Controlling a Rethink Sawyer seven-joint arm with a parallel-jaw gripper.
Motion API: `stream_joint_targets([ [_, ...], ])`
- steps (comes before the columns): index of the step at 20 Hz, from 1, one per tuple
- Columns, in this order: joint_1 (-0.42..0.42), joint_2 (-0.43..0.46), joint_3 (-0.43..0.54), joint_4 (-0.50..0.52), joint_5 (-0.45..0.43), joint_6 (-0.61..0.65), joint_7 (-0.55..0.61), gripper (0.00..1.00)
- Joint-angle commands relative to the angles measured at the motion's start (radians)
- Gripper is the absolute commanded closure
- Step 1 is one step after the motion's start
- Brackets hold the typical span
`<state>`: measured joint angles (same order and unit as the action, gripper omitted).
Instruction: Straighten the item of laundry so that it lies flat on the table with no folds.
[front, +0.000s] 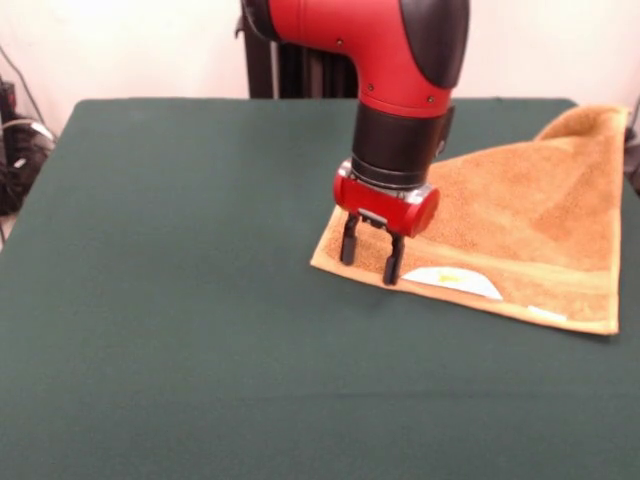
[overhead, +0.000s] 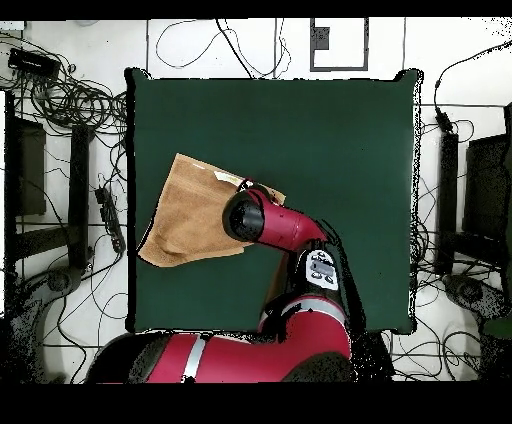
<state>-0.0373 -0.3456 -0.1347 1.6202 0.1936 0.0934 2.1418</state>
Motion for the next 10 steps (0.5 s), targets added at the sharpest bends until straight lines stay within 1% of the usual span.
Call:
stream_joint_targets([
  [1, 0.053, 0.102, 0.056, 0.009, 0.089, -0.082, 0.244, 0.00],
  [4, 0.078, 0.111, 0.035, 0.004, 0.106, -0.091, 0.251, 0.00],
  [5, 0.084, 0.112, 0.030, 0.004, 0.115, -0.090, 0.243, 1.00],
  [10, 0.107, 0.120, 0.002, -0.005, 0.141, -0.073, 0.235, 1.00],
])
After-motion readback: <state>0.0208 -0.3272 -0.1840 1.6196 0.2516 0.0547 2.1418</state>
